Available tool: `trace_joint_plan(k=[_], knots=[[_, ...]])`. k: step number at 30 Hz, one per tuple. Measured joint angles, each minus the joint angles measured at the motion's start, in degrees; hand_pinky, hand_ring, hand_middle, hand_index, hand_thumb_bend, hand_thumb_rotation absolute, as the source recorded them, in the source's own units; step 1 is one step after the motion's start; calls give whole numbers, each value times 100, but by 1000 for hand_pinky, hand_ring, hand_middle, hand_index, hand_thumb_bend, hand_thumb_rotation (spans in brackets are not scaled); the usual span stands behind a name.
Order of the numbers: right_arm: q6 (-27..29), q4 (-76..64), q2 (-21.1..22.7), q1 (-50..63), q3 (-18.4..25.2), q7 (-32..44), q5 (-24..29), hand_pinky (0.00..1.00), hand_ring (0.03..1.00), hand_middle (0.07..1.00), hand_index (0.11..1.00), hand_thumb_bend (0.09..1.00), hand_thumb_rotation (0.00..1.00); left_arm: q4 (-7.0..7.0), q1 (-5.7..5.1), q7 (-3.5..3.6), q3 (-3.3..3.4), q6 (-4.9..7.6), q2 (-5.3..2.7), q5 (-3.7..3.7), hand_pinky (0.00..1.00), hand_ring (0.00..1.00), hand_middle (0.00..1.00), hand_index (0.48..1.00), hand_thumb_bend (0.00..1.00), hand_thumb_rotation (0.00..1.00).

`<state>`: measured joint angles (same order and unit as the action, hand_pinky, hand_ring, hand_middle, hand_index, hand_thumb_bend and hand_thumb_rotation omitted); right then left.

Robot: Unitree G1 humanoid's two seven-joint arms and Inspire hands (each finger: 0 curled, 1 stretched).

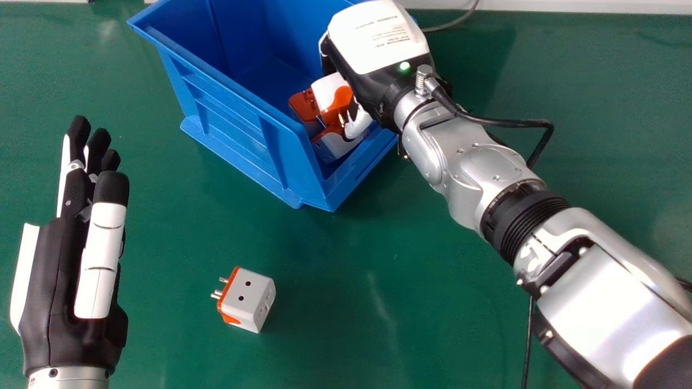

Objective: Pick all objects and put in blue box

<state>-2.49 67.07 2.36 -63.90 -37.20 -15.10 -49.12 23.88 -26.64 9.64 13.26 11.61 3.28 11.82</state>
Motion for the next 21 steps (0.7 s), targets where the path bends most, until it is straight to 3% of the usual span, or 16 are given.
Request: trace_joint_plan(k=[5,7,9,12,17,21], knots=[[-31,-1,-9,6,-33,-195,-21,352,461,581,492,489,0,2,0,-1,-1,-3,0,-1,1000,1000,1000,1000,751,997],[-32,-1,-7,7,-63,-199,-20,369,509,616,492,486,0,2,-2,-1,-2,-3,0,0,1000,1000,1000,1000,749,996],[-30,-1,-5,8,-67,-199,-19,397,600,686,579,470,0,4,-2,0,-5,-5,0,1,1000,1000,1000,1000,748,997],[-30,-11,-2,8,-65,-130,2,474,662,730,635,576,0,44,-7,-46,-30,-60,-10,-1,1000,1000,1000,1000,748,996],[-60,-17,5,8,-67,2,-6,649,780,821,760,782,136,57,-9,-90,-65,-88,-17,-7,1000,1000,1000,1000,752,990],[-105,-19,5,8,-107,28,-50,701,812,845,794,829,195,56,-10,-96,-69,-85,-19,-3,1000,1000,1000,1000,759,983]])
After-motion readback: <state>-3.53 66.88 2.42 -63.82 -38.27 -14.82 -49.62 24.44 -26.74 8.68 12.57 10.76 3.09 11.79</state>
